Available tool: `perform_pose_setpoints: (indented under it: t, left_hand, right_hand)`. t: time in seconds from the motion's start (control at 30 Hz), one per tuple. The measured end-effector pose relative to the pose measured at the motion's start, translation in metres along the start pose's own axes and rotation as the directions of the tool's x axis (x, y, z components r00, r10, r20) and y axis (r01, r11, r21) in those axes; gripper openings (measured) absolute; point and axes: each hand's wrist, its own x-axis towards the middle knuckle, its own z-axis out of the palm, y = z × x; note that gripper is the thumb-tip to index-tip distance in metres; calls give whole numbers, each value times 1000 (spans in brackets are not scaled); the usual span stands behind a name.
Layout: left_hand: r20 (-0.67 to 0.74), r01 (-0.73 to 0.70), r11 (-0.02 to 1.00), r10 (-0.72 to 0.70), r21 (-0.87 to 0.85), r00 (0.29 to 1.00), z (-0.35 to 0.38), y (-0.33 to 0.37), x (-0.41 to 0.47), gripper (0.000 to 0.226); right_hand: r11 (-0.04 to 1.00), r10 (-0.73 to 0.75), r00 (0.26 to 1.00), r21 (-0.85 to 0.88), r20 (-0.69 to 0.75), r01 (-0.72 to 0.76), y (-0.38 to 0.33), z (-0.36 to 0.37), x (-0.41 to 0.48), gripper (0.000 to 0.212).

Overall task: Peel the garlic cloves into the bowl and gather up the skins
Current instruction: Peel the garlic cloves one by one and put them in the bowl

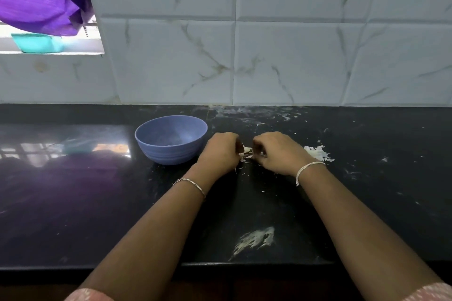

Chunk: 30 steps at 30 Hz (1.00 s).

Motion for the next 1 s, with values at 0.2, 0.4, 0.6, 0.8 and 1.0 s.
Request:
perform_pose_setpoints:
  t: [0.2, 0.4, 0.6, 0.8, 1.0]
  left_hand:
    - [-74, -3, 993, -6, -122, 997, 2, -4, 0, 16]
    - [-99, 21, 984, -39, -177, 994, 4, -4, -2, 20]
    - [-92, 23, 996, -31, -86, 995, 7, -6, 1, 19]
    - [-84, 4, 999, -9, -54, 996, 7, -6, -1, 29]
    - [-102, 3, 996, -12, -86, 995, 3, -10, 0, 48]
  right_hand:
    - [989, 147, 989, -26, -7, -147, 26, -12, -16, 9]
    - [991, 100, 982, 106, -158, -84, 21, -11, -8, 25]
    - [998, -45, 999, 38, 21, 44, 2, 3, 22, 39]
    - [998, -21, 1000, 64, 9, 21, 1, 13, 25, 29]
    - [995, 24, 998, 94, -62, -18, 11, 18, 8, 22]
